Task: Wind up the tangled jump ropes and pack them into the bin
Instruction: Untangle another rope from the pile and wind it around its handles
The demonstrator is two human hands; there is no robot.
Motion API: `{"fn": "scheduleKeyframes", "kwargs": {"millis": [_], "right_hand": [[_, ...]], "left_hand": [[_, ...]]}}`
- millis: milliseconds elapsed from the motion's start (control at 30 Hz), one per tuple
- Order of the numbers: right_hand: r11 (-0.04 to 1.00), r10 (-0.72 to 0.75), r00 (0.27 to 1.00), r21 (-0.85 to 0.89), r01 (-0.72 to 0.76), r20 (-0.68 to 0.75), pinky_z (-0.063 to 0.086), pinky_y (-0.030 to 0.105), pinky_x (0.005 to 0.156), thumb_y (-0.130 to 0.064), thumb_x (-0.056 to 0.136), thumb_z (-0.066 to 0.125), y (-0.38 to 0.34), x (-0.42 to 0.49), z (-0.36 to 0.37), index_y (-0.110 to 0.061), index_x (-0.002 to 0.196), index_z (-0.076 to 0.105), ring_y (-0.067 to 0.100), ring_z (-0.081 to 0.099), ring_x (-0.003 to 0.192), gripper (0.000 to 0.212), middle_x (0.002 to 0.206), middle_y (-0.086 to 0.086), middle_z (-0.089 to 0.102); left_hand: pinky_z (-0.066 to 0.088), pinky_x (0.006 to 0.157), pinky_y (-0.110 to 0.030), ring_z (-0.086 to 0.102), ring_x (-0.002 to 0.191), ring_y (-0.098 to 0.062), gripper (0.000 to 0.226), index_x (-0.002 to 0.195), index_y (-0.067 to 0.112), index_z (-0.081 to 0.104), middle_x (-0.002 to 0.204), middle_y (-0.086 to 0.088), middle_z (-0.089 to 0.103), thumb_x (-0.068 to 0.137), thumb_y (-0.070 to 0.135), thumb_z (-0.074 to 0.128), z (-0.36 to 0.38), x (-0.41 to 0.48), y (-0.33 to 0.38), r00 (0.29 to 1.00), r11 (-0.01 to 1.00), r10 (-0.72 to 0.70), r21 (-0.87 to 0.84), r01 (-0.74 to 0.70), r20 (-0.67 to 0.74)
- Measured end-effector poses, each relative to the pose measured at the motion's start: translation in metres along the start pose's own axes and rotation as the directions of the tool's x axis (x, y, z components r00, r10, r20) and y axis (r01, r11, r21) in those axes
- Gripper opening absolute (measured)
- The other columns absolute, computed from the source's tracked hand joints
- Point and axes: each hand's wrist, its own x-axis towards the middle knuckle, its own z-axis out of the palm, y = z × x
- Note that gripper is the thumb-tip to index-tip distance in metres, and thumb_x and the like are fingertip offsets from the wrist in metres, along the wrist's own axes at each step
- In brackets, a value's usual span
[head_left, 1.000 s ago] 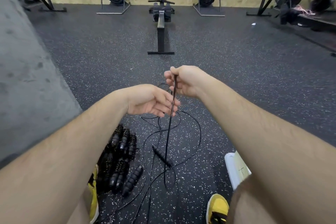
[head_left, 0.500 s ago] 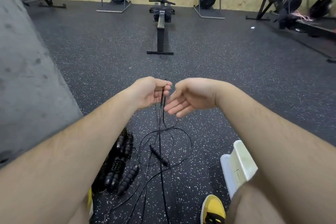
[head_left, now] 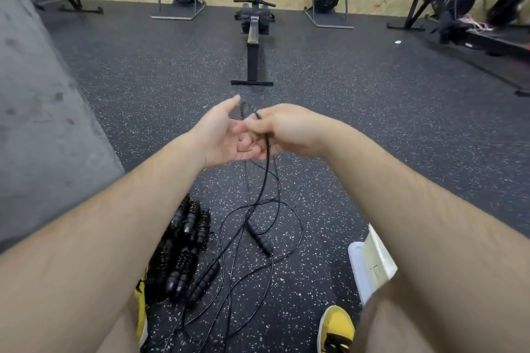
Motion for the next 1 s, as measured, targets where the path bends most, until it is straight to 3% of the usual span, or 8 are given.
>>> {"fn": "scheduleKeyframes", "kwargs": {"millis": [133, 200, 367, 467, 567, 633, 800, 1000], "right_hand": [[0.959, 0.15, 0.964, -0.271, -0.087, 0.221, 0.052, 0.039, 0.092, -0.022, 0.103, 0.052, 0.012, -0.011, 0.005, -0.013, 0.108, 0.064, 0.02, 0.068, 0.087, 0.016, 0.1, 0.009, 0.075], [0.924, 0.253, 0.942, -0.345, -0.167, 0.219, 0.055, 0.036, 0.096, -0.022, 0.099, 0.06, 0.016, -0.014, -0.001, -0.005, 0.113, 0.066, 0.022, 0.07, 0.096, 0.023, 0.109, 0.013, 0.074], [0.694, 0.147, 0.949, -0.655, -0.299, -0.277, 0.06, 0.039, 0.08, -0.012, 0.093, 0.059, 0.029, -0.002, -0.022, -0.011, 0.142, 0.044, 0.024, 0.071, 0.084, 0.051, 0.116, 0.007, 0.066], [0.832, 0.097, 0.941, -0.492, -0.255, -0.324, 0.06, 0.041, 0.075, -0.023, 0.085, 0.077, 0.036, 0.009, -0.019, -0.021, 0.148, 0.028, 0.026, 0.067, 0.095, 0.08, 0.131, -0.002, 0.044], [0.89, 0.023, 0.75, -0.328, -0.317, -0.661, 0.05, 0.037, 0.079, -0.035, 0.077, 0.083, 0.034, 0.025, -0.018, -0.009, 0.129, 0.036, 0.029, 0.06, 0.107, 0.075, 0.128, 0.008, 0.051], [0.893, 0.004, 0.688, -0.307, -0.328, -0.726, 0.045, 0.034, 0.077, -0.038, 0.079, 0.081, 0.032, 0.031, -0.019, -0.007, 0.123, 0.039, 0.026, 0.058, 0.101, 0.069, 0.119, 0.007, 0.055], [0.771, 0.117, 0.893, -0.527, -0.357, -0.434, 0.05, 0.031, 0.064, -0.044, 0.102, 0.049, 0.039, 0.026, -0.013, -0.01, 0.095, 0.063, 0.023, 0.06, 0.06, 0.038, 0.075, 0.005, 0.062], [0.993, -0.06, 0.899, -0.115, 0.011, -0.434, 0.045, 0.023, 0.048, -0.037, 0.103, 0.051, 0.007, 0.019, -0.009, -0.012, 0.083, 0.064, 0.01, 0.058, 0.055, 0.034, 0.065, -0.001, 0.059]], "left_hand": [[0.057, 0.065, -0.028, 0.072, 0.072, -0.017, 0.043, 0.107, 0.004, 0.065, 0.096, -0.01, 0.074, 0.102, 0.044, 0.05, 0.019, 0.006, 0.002, 0.988, 0.992, 0.105, 0.076, -0.096, -0.113], [0.048, 0.05, -0.021, 0.055, 0.049, -0.007, 0.027, 0.093, 0.011, 0.06, 0.08, -0.001, 0.063, 0.108, 0.03, 0.046, 0.024, 0.007, 0.004, 0.963, 0.973, 0.192, 0.164, -0.162, -0.189], [0.024, 0.043, -0.024, 0.027, 0.045, -0.012, 0.028, 0.093, 0.015, 0.048, 0.061, 0.005, 0.041, 0.11, 0.035, 0.04, 0.02, -0.016, 0.008, 0.971, 0.757, 0.237, 0.627, -0.187, 0.003], [0.018, 0.046, -0.025, 0.024, 0.049, -0.013, 0.025, 0.093, 0.015, 0.049, 0.062, 0.004, 0.041, 0.11, 0.032, 0.04, 0.017, -0.029, 0.009, 0.95, 0.726, 0.303, 0.629, -0.278, 0.071], [0.016, 0.047, -0.025, 0.022, 0.049, -0.013, 0.024, 0.091, 0.015, 0.052, 0.062, 0.003, 0.041, 0.109, 0.027, 0.042, 0.004, -0.039, 0.012, 0.92, 0.727, 0.386, 0.589, -0.353, 0.075], [0.016, 0.047, -0.025, 0.022, 0.049, -0.013, 0.025, 0.088, 0.015, 0.054, 0.062, 0.002, 0.041, 0.109, 0.026, 0.042, -0.006, -0.044, 0.016, 0.899, 0.739, 0.434, 0.545, -0.397, 0.066], [0.023, 0.049, -0.026, 0.032, 0.051, -0.013, 0.028, 0.087, 0.013, 0.056, 0.064, 0.001, 0.048, 0.109, 0.018, 0.04, -0.016, -0.045, 0.018, 0.875, 0.752, 0.484, 0.514, -0.413, -0.003], [0.055, 0.063, -0.032, 0.064, 0.081, -0.015, 0.023, 0.108, 0.014, 0.061, 0.107, 0.002, 0.072, 0.11, 0.024, 0.04, -0.015, -0.031, -0.002, 0.92, 0.55, 0.372, 0.828, -0.112, -0.123]]}}
